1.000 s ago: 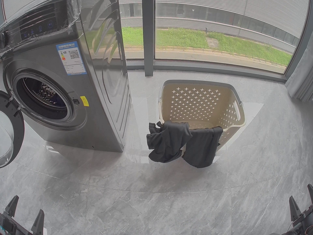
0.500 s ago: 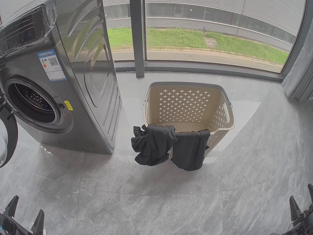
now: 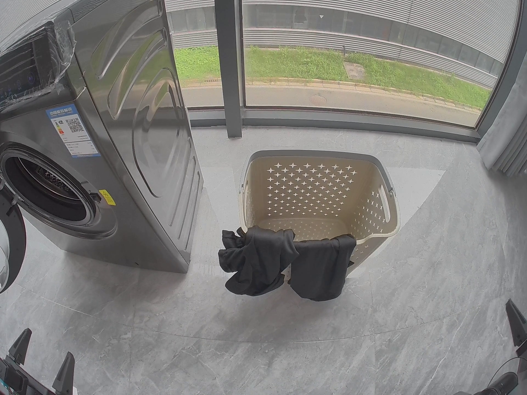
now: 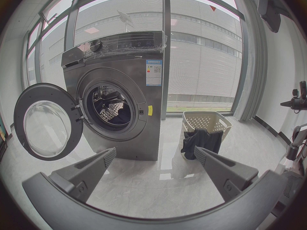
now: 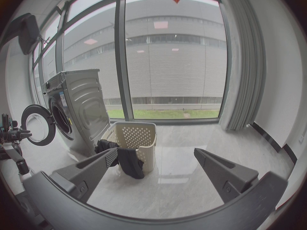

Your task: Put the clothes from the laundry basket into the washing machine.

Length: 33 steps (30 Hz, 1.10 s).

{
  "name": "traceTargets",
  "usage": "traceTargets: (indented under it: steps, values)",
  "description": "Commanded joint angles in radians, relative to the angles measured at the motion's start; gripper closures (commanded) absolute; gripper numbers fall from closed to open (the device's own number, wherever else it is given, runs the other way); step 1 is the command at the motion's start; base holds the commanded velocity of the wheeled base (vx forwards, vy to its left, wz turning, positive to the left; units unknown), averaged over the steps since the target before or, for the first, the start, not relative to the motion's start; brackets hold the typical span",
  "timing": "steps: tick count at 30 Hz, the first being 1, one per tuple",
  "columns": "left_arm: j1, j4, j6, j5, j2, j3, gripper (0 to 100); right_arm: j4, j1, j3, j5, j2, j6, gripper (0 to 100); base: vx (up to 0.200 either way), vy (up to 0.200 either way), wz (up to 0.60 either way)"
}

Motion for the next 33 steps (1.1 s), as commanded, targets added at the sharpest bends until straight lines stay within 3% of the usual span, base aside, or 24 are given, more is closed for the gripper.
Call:
traceTargets:
  steps: [1,5,6,8,12,18,21,26,30,33]
  values:
    - [0.0,0.0,0.0,0.0,-0.014,0.013,0,-0.151,0.042,-0.012,0.053,0.6,0.002,0,0.0,0.0,0.0]
    - [-0.001,0.0,0.0,0.0,-0.014,0.013,0,-0.189,0.122,0.0,0.044,0.67,0.002,0,0.0,0.0,0.0]
    - [0.0,0.0,0.0,0.0,-0.014,0.013,0,-0.191,0.194,-0.001,0.038,0.71,0.004,0,0.0,0.0,0.0]
    - [-0.001,0.0,0.0,0.0,-0.014,0.013,0,-0.203,0.242,-0.012,0.031,0.781,0.015,0,0.0,0.0,0.0]
    - [-0.001,0.0,-0.001,0.0,-0.014,0.013,0,-0.263,0.257,-0.04,0.019,0.905,0.025,0,0.0,0.0,0.0]
    - [-0.001,0.0,-0.003,0.0,-0.014,0.013,0,-0.464,0.305,-0.049,0.005,1.091,0.104,0,0.0,0.0,0.0]
    - [-0.001,0.0,-0.004,0.0,-0.014,0.013,0,-0.516,0.34,-0.06,-0.05,1.163,0.14,0,0.0,0.0,0.0]
    - [-0.001,0.0,-0.004,0.001,-0.014,0.013,0,-0.538,0.417,-0.098,-0.096,1.252,0.206,0,0.0,0.0,0.0]
    - [-0.001,0.0,-0.006,0.001,-0.014,0.013,0,-0.547,0.433,-0.138,-0.142,1.335,0.232,0,0.0,0.0,0.0]
    - [-0.001,0.0,-0.006,0.001,-0.014,0.013,0,-0.588,0.449,-0.161,-0.153,1.393,0.235,0,0.0,0.0,0.0]
